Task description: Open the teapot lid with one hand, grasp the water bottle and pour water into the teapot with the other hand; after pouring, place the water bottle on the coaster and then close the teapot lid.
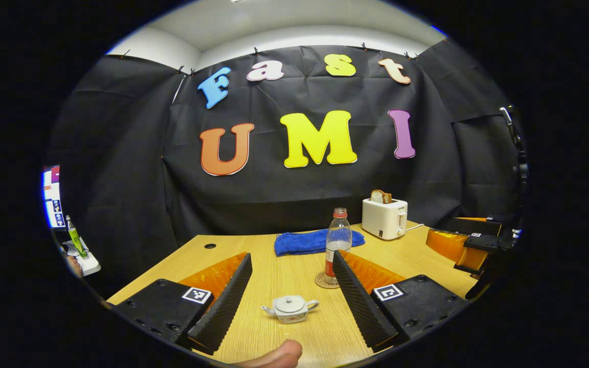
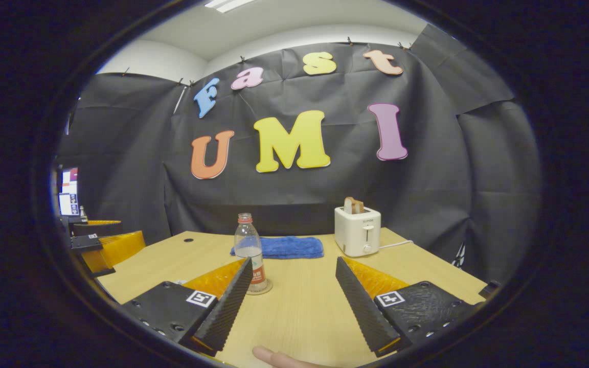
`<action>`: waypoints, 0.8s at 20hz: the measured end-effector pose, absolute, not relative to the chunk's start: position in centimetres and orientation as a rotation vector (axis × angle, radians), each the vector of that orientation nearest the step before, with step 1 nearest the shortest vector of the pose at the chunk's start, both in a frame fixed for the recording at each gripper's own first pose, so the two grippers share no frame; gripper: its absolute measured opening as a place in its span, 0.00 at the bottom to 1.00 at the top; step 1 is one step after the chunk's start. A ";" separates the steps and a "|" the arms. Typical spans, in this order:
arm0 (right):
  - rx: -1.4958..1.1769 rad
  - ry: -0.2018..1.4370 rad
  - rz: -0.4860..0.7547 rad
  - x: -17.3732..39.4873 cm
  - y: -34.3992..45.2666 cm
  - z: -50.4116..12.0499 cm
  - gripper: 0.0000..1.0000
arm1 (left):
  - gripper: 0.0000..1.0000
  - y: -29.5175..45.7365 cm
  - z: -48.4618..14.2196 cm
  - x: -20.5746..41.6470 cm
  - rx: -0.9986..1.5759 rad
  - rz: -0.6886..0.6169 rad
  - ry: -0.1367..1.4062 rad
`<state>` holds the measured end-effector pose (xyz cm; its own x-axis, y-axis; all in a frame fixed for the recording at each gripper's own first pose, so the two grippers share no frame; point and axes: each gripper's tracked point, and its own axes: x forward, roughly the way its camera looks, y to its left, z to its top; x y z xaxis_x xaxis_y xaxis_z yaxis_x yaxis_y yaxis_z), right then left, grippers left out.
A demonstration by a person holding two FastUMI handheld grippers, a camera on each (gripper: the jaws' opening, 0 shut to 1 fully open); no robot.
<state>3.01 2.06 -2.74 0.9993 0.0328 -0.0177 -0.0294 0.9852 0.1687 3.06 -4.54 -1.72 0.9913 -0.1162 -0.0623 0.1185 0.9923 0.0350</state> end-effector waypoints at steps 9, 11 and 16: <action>0.085 0.042 -0.007 1.0 2.0 -2.2 0.98 | 0.99 -3.5 -2.4 3.0 0.051 -0.090 0.083; 0.072 0.039 0.004 0.8 2.5 -2.0 0.98 | 0.99 -3.6 -2.6 3.0 0.053 -0.092 0.087; 0.042 0.031 0.011 0.7 2.9 -2.0 0.98 | 0.99 -2.8 -3.1 3.2 0.029 -0.063 0.099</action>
